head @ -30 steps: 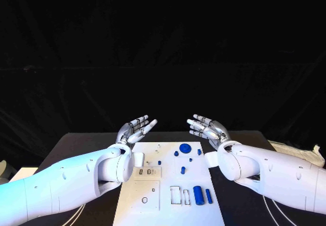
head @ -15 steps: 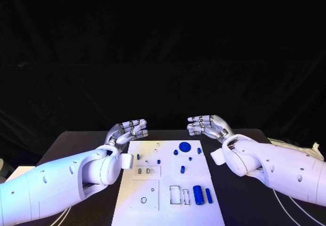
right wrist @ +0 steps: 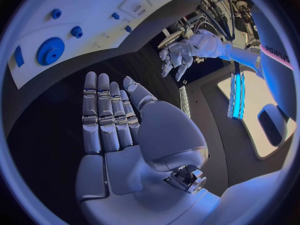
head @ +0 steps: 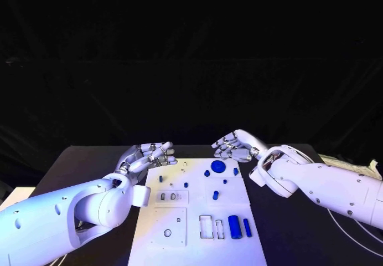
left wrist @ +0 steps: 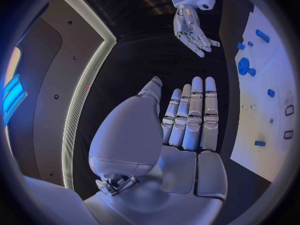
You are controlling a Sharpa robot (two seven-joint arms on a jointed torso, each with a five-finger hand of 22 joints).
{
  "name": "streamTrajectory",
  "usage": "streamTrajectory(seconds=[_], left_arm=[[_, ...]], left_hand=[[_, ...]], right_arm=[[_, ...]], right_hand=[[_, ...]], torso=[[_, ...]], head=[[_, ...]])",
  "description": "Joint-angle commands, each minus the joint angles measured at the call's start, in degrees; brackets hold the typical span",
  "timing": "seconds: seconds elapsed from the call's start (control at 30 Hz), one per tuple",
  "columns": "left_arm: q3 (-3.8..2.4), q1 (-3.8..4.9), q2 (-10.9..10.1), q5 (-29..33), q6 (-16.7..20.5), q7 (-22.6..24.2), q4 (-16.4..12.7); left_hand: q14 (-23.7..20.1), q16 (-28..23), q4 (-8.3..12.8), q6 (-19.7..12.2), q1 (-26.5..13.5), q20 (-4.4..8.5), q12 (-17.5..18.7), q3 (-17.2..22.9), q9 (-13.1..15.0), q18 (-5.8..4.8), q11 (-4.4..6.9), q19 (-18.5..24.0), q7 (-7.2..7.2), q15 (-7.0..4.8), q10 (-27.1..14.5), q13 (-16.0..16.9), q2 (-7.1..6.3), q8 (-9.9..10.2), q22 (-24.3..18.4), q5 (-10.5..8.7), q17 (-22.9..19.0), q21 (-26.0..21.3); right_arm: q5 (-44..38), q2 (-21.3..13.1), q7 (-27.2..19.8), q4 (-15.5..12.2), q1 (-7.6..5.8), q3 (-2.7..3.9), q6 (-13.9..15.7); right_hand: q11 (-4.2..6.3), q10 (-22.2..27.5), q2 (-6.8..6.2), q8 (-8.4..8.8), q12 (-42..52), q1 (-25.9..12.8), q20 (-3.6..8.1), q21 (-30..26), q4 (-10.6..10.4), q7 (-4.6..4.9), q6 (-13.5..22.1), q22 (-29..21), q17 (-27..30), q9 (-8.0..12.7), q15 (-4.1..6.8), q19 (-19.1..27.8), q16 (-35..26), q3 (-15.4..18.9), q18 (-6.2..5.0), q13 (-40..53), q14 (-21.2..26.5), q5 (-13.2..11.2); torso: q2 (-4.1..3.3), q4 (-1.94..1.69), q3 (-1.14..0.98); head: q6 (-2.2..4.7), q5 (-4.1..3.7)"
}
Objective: Assemble the parts on the task board
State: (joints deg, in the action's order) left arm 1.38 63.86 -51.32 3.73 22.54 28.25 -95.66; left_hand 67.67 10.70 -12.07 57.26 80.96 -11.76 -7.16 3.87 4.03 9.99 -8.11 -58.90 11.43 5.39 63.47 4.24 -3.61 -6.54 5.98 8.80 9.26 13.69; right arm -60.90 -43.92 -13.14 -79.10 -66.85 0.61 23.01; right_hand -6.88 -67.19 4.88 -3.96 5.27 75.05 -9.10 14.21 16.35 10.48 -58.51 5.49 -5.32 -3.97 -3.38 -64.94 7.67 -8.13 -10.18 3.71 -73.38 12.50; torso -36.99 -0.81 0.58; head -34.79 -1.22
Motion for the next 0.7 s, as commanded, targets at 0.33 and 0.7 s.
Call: streamTrajectory(seconds=[0.33,0.7], left_arm=[[-0.19,1.51,-3.0,0.1,-4.4,-1.6,-7.5],[-0.20,3.08,-4.7,0.1,-4.3,-1.8,-10.3]], left_hand=[[3.2,0.2,1.0,1.7,-0.1,0.96,1.0,-0.6,0.0,0.54,0.50,-3.3,-0.39,-0.92,2.3,0.0,0.54,0.4,-0.2,-0.04,2.2,0.7],[3.3,0.2,1.0,1.5,-0.4,0.95,1.3,-0.8,-0.1,0.53,0.43,-3.4,-0.33,-0.89,2.1,0.0,0.45,0.6,-0.2,-0.03,2.5,0.6]], right_arm=[[-32.8,1.7,17.5,-0.6,-3.01,0.30,-10.1],[-38.2,2.8,20.1,-0.8,-3.95,0.31,-15.5]], right_hand=[[2.73,-5.6,-3.84,0.07,-1.7,-1.6,4.12,7.3,-1.1,-2.47,-5.0,3.2,-3.9,-0.1,3.53,-8.7,3.2,-4.3,-0.25,0.0,-11.3,-3.1],[2.53,-3.0,-5.60,0.27,-1.8,-3.0,4.32,8.9,-2.2,-2.71,-4.8,4.1,-5.6,0.0,3.68,-9.5,3.9,-6.0,-0.17,-0.2,-12.5,-3.7]], torso=[[-4.49,-2.29,0.93],[-6.09,-2.89,1.15]], head=[[0.72,-1.59],[0.69,-2.11]])
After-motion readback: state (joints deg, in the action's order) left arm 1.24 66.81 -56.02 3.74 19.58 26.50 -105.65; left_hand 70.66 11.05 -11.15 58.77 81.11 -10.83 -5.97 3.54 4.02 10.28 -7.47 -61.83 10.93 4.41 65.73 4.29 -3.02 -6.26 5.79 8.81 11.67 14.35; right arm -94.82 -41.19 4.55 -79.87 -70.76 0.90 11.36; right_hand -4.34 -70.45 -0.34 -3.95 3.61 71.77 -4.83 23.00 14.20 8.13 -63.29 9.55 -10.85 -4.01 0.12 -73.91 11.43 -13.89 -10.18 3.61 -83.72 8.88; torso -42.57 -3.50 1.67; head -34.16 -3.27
